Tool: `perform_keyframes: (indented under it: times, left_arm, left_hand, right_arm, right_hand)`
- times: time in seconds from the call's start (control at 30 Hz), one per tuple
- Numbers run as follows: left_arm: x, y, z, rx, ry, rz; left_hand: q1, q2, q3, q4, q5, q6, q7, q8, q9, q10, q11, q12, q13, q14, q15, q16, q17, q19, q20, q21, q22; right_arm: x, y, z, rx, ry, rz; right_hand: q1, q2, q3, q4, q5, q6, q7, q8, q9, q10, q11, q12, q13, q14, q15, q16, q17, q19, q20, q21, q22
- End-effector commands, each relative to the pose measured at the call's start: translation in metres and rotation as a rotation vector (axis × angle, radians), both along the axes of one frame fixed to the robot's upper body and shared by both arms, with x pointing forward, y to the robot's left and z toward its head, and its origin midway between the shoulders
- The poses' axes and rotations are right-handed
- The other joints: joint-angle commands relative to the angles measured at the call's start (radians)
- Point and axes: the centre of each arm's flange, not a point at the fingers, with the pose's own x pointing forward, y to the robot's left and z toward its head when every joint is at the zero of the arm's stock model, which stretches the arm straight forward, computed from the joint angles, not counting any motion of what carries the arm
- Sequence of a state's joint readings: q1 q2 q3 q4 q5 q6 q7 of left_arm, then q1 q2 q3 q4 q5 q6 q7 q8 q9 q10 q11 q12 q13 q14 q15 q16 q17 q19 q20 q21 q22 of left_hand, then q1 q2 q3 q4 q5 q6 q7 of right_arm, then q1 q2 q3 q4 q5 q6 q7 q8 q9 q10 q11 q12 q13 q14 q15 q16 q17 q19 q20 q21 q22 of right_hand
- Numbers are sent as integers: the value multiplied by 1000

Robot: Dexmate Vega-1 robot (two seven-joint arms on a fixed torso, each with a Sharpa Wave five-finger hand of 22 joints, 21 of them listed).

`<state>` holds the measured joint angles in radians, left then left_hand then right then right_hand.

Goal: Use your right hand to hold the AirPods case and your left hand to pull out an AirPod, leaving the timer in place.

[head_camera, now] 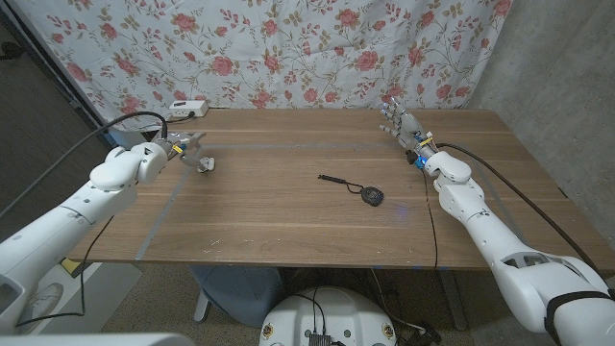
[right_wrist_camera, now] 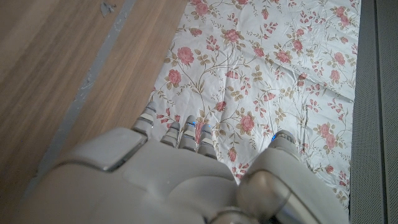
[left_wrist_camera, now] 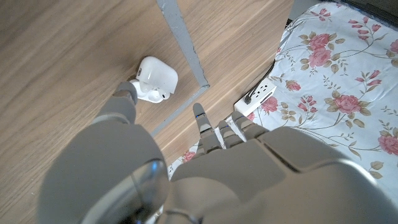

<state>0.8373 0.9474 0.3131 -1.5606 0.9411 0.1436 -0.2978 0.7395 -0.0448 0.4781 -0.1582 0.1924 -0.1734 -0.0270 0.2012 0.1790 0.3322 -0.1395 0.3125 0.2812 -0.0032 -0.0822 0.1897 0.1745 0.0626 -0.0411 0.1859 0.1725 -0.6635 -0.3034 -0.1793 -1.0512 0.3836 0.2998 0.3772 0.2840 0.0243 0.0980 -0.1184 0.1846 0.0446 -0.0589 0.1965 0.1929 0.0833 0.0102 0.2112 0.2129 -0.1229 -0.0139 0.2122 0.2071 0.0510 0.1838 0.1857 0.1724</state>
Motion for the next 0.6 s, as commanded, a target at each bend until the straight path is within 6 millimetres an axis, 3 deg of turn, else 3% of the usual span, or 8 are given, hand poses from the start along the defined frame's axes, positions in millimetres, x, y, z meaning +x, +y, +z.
perform_keyframes:
  times: [0.03, 0.6]
  left_arm:
    - [7, 5, -4, 23, 12, 42]
    - [19, 2, -2, 8, 23, 26]
  left_hand:
    - [11, 1, -5, 0, 2, -18, -4, 5, 3, 6, 3, 2, 2, 6, -1, 1, 2, 10, 5, 6, -1]
    - [12, 6, -7, 2, 1, -10, -2, 5, 3, 14, 3, 6, 2, 5, 1, -1, 2, 10, 7, 5, 0]
  right_arm:
    - [3, 3, 2, -9, 3, 3]
    - [6, 1, 6, -7, 1, -2]
  right_hand:
    - [-2, 1, 3, 0, 2, 4, 1, 6, 2, 5, -2, 1, 0, -1, 1, 1, 1, -5, 5, 5, 1]
    - [2, 2, 4, -2, 2, 4, -1, 5, 2, 4, -3, 0, 0, -2, 2, 1, 0, -4, 5, 6, 1]
